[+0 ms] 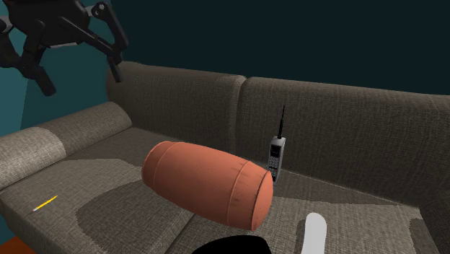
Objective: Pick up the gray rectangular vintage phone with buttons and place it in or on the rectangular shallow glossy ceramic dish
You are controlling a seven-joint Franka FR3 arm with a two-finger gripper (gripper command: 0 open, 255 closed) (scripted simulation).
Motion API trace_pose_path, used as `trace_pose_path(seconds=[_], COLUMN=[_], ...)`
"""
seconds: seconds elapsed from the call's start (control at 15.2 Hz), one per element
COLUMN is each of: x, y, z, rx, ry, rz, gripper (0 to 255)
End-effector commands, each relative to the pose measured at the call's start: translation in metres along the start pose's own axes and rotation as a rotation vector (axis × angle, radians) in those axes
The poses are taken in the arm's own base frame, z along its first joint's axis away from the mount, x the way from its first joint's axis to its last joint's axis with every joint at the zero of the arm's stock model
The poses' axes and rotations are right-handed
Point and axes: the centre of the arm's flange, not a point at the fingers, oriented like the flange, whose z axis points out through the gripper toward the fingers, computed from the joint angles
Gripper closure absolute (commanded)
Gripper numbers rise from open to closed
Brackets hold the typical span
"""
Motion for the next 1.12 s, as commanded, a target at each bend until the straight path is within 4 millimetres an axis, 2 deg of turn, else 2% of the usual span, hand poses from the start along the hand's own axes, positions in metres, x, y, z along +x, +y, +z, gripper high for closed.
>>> trace_pose_path(seconds=[0.0, 0.53, 1.06], x=[0.0, 0.054, 0.098], y=[0.0, 0.073, 0.152], z=[0.0, 0.058, 0.118], rx=[0.0, 0.0, 0.0], ry=[0.0, -0.031, -0.063], rz=[0.0, 0.112, 0.224], gripper=[0, 0, 0])
